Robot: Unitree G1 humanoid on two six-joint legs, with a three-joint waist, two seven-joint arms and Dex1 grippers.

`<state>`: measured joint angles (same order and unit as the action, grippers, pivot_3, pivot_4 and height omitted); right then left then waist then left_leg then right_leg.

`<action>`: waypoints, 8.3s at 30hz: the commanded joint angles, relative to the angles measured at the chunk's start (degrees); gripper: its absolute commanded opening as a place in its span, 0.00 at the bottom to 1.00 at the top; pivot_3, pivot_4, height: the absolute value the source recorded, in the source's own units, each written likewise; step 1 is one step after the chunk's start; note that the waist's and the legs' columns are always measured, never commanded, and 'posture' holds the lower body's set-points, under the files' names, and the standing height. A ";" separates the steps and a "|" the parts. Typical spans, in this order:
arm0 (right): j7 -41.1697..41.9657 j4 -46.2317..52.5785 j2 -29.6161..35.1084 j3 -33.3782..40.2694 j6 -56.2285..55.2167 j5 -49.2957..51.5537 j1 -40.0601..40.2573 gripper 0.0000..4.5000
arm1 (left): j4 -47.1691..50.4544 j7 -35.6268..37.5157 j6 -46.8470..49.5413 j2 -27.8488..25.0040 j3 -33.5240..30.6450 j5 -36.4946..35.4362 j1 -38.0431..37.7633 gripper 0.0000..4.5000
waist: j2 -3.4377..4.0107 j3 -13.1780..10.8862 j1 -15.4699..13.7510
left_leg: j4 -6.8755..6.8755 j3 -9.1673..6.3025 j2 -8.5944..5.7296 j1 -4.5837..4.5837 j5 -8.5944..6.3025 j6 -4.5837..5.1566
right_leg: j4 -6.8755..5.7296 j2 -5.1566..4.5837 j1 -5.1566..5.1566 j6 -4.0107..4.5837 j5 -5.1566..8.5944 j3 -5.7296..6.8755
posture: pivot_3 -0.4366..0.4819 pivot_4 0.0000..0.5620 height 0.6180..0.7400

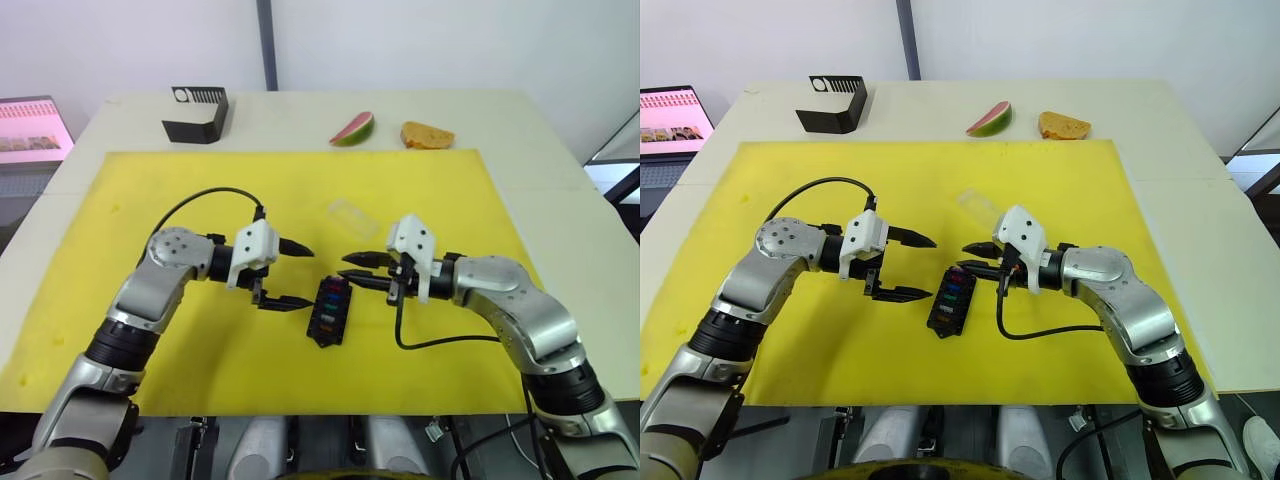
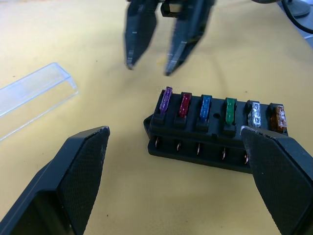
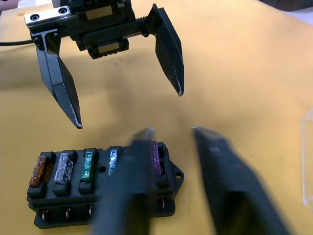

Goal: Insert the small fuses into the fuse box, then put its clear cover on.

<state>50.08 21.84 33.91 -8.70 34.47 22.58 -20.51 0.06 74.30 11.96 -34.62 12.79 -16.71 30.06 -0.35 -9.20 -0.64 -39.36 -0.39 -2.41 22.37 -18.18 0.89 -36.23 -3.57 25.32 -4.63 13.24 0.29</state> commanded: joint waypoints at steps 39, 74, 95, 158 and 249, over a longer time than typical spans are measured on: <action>0.32 2.15 1.37 -2.43 0.21 -0.92 1.06 0.12 | 1.13 -0.21 -1.54 -0.08 -0.57 0.48 0.35 1.00 | 0.00 0.00 -0.01 | -0.02 0.00 0.00 0.00 0.00 0.00 | -0.02 0.00 0.00 0.00 0.00 0.00 | 0.48 0.27 1.00; -0.22 1.45 1.32 -2.50 0.09 -2.11 0.36 0.12 | 0.92 -0.15 -1.78 -0.05 -0.41 0.51 0.52 1.00 | 0.00 0.00 -0.02 | -0.12 0.00 0.00 0.00 0.00 0.00 | -0.05 0.01 -0.03 0.00 0.00 0.00 | 0.48 0.27 1.00; -0.88 3.13 0.92 -0.44 1.75 0.10 -0.66 0.12 | 0.72 -0.12 -1.92 -0.02 -0.39 0.65 0.58 1.00 | 0.00 0.00 -0.04 | -0.33 0.00 0.01 0.01 -0.07 0.12 | -0.11 0.01 -0.08 -0.01 0.00 0.00 | 0.48 0.27 1.00; 1.25 -0.32 0.72 -1.40 -0.81 0.15 0.14 0.00 | 0.06 -0.21 -2.58 0.00 -0.82 0.94 0.66 1.00 | 0.00 0.00 -0.04 | -0.36 0.00 0.01 0.02 -0.09 0.15 | -0.11 0.00 -0.10 -0.01 0.00 0.00 | 0.48 0.27 1.00; -1.87 3.01 4.61 -5.29 15.43 -0.52 -9.17 0.08 | -0.86 -1.44 -4.85 0.48 -0.81 1.47 0.35 1.00 | 0.00 0.01 -0.05 | -0.39 -0.02 0.02 0.02 -0.11 0.19 | -0.10 -0.03 -0.11 0.00 0.00 0.00 | 0.48 0.27 1.00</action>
<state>48.32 24.46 38.33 -16.13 49.77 21.60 -28.59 -1.59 72.97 7.98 -34.25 12.74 -15.03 29.44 -0.35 -9.19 -0.69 -39.76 -0.41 -2.39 22.39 -18.30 1.07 -36.32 -3.60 25.21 -4.63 13.24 0.28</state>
